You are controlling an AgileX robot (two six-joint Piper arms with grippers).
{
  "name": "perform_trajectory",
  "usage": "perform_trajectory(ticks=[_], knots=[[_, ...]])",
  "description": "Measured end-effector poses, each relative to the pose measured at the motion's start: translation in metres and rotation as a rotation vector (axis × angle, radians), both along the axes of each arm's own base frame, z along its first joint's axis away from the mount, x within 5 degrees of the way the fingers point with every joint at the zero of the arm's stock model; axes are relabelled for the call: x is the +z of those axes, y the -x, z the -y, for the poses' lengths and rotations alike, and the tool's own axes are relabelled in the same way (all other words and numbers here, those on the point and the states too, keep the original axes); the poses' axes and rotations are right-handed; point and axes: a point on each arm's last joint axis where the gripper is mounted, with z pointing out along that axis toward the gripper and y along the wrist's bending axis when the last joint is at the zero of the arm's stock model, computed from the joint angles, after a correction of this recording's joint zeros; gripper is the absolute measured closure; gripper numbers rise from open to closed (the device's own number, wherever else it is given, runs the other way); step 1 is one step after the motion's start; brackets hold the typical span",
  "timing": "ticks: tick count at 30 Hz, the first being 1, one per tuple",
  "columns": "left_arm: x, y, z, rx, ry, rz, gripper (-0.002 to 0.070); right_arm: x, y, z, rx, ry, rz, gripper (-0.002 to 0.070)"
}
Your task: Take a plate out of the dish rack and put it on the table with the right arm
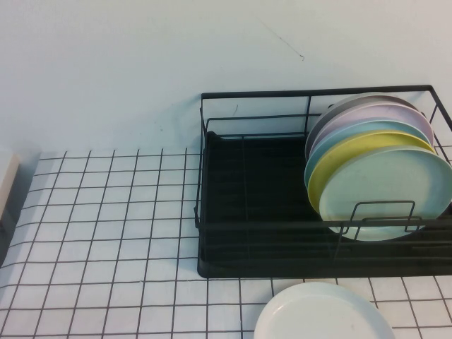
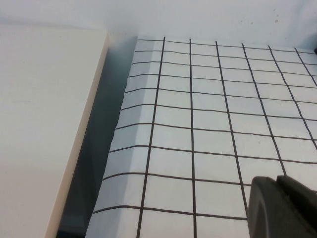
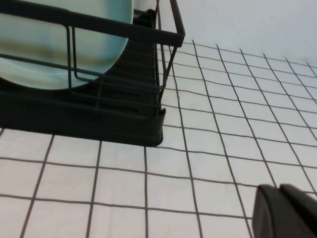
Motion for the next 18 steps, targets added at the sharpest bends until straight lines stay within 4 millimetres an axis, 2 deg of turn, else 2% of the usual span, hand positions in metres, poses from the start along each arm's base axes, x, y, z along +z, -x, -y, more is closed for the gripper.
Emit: perform_trajectory(ticks=[18], knots=[[0.0,0.0,0.0,0.0,0.0,0.0,0.0678,0.0,0.0,-0.0003,0.001,-0.009,0.001,0.0678]])
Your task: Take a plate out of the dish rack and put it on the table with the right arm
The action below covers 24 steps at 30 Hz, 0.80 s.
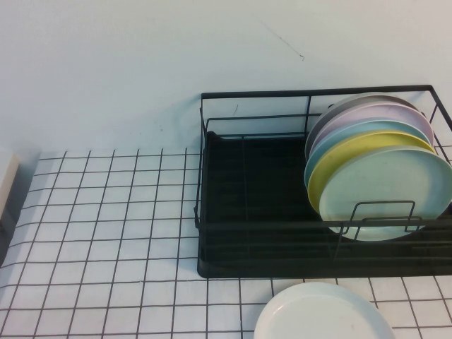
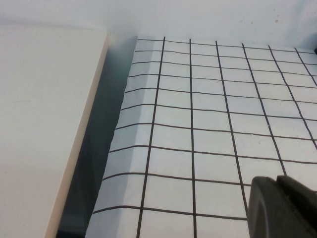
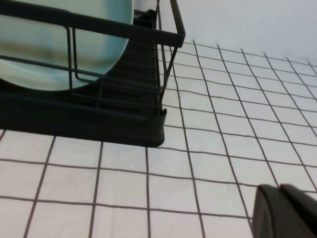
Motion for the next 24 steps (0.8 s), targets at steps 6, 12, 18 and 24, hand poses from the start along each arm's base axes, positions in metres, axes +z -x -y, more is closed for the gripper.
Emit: perform_trajectory(ticks=[6,12,18,24], knots=[[0.0,0.0,0.0,0.0,0.0,0.0,0.0678,0.0,0.0,-0.004,0.007,-0.122,0.01,0.0678],[0.0,0.0,0.0,0.0,0.0,0.0,0.0678,0.004,-0.001,-0.022,-0.013,-0.8,0.036,0.0678],[0.0,0.0,0.0,0.0,0.0,0.0,0.0678,0.015,-0.003,-0.026,-0.009,-1.112,0.124,0.0678],[0.0,0.0,0.0,0.0,0.0,0.0,0.0678,0.016,-0.004,-0.025,0.056,-0.861,0.154,0.0678]])
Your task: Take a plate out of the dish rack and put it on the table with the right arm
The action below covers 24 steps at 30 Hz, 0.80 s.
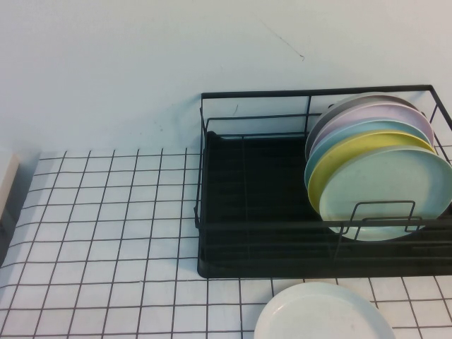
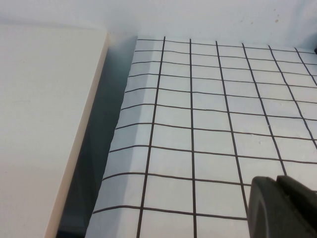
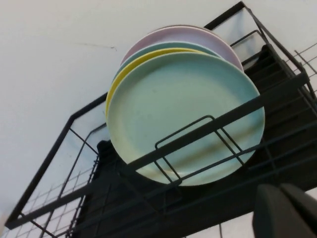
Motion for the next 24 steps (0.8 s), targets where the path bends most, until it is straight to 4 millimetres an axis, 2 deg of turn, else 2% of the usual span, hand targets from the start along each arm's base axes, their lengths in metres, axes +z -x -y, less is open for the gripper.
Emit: perform_trajectory(ticks=[4,6,8,12,15,16,18,21,24], knots=[[0.0,0.0,0.0,0.0,0.0,0.0,0.0678,-0.004,0.002,-0.005,0.073,0.065,-0.034,0.0678],[0.0,0.0,0.0,0.0,0.0,0.0,0.0678,0.005,0.006,-0.012,0.158,0.111,-0.05,0.0678],[0.0,0.0,0.0,0.0,0.0,0.0,0.0678,0.023,0.008,-0.017,0.236,0.203,-0.044,0.0678],[0.0,0.0,0.0,0.0,0.0,0.0,0.0678,0.074,0.005,-0.021,0.368,0.482,-0.035,0.0678],[0.0,0.0,0.0,0.0,0.0,0.0,0.0678,0.104,-0.01,-0.019,0.484,0.73,-0.074,0.0676],[0.0,0.0,0.0,0.0,0.0,0.0,0.0678,0.107,-0.012,-0.019,0.504,0.768,-0.075,0.0675],[0.0,0.0,0.0,0.0,0.0,0.0,0.0678,0.124,-0.026,-0.019,0.634,0.982,-0.06,0.0647],[0.0,0.0,0.0,0.0,0.0,0.0,0.0678,0.14,-0.047,-0.019,0.763,1.134,-0.027,0.057],[0.0,0.0,0.0,0.0,0.0,0.0,0.0678,0.146,-0.075,-0.018,0.821,1.184,-0.006,0.0449]])
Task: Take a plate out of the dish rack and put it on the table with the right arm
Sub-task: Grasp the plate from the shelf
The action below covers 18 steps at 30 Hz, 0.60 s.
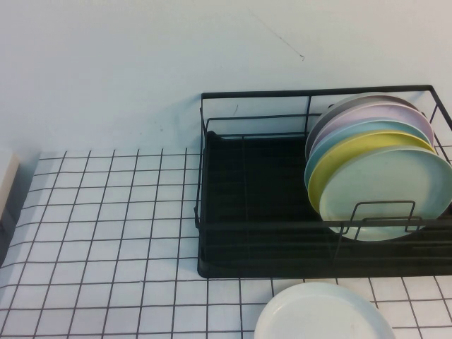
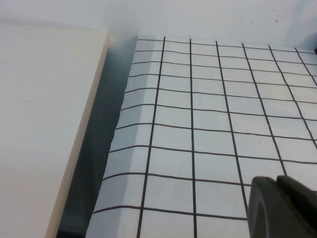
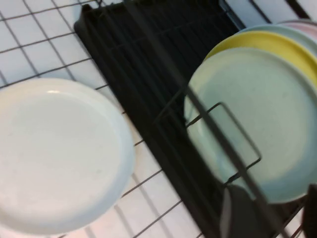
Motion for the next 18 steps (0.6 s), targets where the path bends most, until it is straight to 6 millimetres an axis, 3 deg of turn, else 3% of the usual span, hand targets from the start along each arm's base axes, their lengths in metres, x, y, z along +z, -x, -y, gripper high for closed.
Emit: perform_trajectory(ticks=[3,5,11,18], knots=[[0.0,0.0,0.0,0.0,0.0,0.0,0.0678,0.001,-0.031,0.002,0.032,0.032,0.039,0.0328],[0.0,0.0,0.0,0.0,0.0,0.0,0.0678,-0.002,-0.053,0.005,0.053,0.071,0.073,0.0295],[0.0,0.0,0.0,0.0,0.0,0.0,0.0678,-0.023,-0.109,0.01,0.14,0.174,0.081,0.0274],[0.0,0.0,0.0,0.0,0.0,0.0,0.0678,-0.04,-0.156,0.013,0.158,0.162,0.034,0.0271]])
